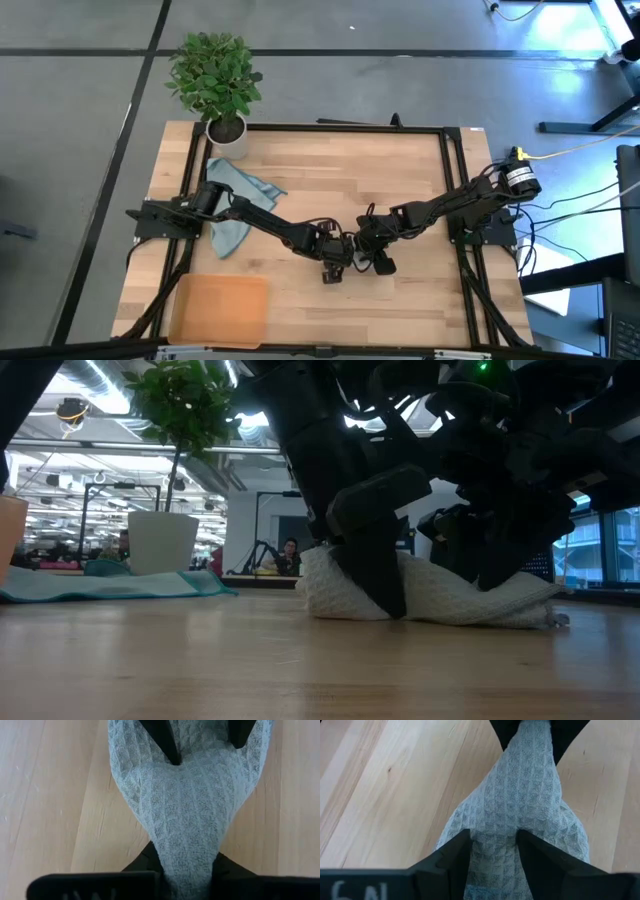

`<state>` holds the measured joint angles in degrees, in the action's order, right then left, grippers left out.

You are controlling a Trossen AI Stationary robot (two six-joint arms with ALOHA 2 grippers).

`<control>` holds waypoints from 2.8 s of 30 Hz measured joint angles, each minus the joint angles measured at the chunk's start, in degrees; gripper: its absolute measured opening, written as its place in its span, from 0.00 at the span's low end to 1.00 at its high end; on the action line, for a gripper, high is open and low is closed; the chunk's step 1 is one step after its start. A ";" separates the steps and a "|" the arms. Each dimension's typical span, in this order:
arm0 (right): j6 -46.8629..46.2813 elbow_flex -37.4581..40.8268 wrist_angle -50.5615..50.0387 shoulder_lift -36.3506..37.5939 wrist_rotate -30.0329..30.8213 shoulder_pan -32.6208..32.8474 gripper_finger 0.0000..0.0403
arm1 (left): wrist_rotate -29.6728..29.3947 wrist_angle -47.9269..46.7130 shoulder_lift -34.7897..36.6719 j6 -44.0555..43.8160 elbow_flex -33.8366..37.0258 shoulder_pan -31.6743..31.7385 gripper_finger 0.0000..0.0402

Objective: Roll microfiber towels into tight, uniform cylinder then place into a basket
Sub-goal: Put the rolled gray microfiber towel into the orange bin

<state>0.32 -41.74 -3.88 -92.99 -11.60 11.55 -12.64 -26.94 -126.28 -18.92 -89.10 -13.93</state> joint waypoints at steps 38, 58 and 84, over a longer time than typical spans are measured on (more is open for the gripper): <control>-8.45 -1.56 -1.51 5.47 -0.04 -0.02 0.42 | 4.04 -6.83 3.05 -2.12 0.32 -0.20 0.11; -12.04 -1.60 -12.80 27.75 9.77 2.58 0.42 | -0.23 -27.01 18.96 -18.59 0.06 -4.98 0.10; -11.16 -1.59 -12.96 29.11 10.60 4.83 0.42 | 2.16 -55.70 32.26 -52.66 0.09 -35.52 0.10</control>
<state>-10.84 -43.33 -16.84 -63.88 -0.99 16.38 -10.48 -82.64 -94.02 -71.57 -89.01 -49.45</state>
